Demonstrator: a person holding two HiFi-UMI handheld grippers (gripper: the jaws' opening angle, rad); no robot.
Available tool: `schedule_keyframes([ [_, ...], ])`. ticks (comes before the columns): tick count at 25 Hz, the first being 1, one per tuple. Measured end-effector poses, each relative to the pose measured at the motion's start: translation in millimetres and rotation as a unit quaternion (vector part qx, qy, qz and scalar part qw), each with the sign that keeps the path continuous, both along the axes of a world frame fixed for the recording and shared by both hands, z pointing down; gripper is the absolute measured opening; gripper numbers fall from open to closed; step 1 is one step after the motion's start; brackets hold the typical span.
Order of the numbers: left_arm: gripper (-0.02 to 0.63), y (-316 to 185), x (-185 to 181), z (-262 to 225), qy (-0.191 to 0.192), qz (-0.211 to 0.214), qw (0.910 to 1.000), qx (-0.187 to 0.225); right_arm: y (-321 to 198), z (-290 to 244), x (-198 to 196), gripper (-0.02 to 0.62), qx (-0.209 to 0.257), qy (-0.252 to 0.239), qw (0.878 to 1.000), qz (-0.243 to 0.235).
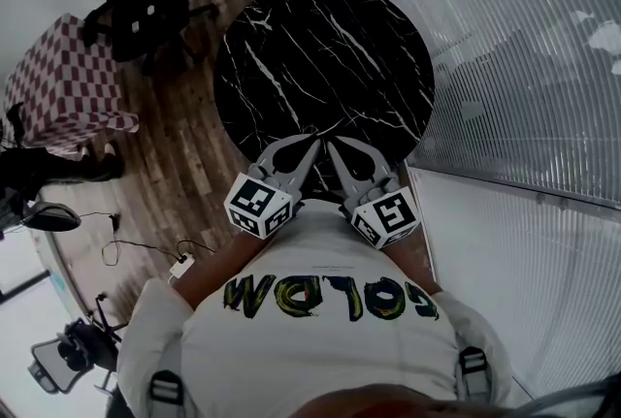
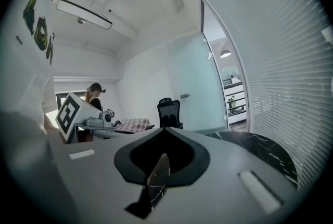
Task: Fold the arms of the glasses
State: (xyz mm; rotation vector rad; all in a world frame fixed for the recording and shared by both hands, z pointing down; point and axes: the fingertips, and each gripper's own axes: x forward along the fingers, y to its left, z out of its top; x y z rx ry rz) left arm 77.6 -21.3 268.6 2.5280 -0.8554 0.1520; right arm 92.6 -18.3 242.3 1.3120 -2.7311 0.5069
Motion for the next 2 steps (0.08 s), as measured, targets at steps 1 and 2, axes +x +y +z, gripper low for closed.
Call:
schedule_keyframes([
  [1,0.002,1.9,-0.1,-0.5,0.000,0.000,1.0000,0.000,1.9,-0.5,0.0,0.005,0.001,0.000,1.000,0.000],
  [2,0.003,3.9,-0.3,-1.0,0.000,0.000,1.0000,-0.001,3.7,-1.0,-0.1,0.005,0.001,-0.001,1.000,0.000],
])
